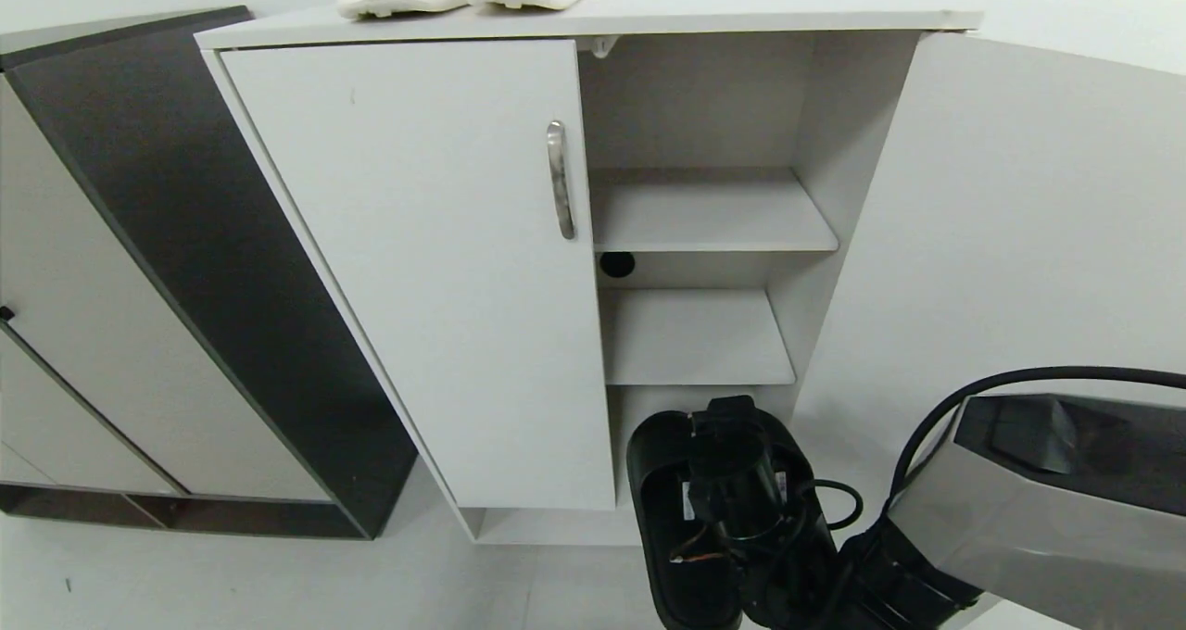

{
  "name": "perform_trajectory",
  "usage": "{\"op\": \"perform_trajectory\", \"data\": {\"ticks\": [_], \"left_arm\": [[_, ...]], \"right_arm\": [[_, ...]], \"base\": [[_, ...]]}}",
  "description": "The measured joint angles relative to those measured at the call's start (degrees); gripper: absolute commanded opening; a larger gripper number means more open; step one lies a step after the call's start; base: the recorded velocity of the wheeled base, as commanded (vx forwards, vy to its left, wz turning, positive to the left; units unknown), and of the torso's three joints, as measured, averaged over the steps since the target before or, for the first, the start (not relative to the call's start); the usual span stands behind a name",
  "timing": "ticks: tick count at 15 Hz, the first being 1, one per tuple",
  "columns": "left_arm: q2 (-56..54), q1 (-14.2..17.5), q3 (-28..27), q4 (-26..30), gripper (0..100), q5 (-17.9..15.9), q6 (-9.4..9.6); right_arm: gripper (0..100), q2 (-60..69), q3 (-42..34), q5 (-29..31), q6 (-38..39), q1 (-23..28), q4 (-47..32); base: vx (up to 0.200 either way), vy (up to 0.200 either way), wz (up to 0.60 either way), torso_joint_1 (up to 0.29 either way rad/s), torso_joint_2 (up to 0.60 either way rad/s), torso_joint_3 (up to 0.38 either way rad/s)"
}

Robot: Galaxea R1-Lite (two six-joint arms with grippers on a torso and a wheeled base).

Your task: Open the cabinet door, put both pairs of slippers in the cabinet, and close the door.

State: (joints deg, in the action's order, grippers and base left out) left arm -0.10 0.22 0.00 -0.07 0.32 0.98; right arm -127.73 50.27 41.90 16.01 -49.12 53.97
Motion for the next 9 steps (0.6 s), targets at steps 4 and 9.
{"op": "perform_trajectory", "data": {"ticks": [4,9], "left_arm": [[0.02,0.02,0.00,0.00,0,-0.02,0.00],[0.02,0.02,0.00,0.02,0,-0.07,-0.29]], "right_arm": [[0,0.01,0.90,2.99,-4.38,0.48,4.13],[0,-0.68,-1.18,5.67,-15.76,0.56,25.43]], "base": [[0.000,0.000,0.00,0.005,0.00,-0.200],[0.000,0.000,0.00,0.001,0.00,-0.167]]}}
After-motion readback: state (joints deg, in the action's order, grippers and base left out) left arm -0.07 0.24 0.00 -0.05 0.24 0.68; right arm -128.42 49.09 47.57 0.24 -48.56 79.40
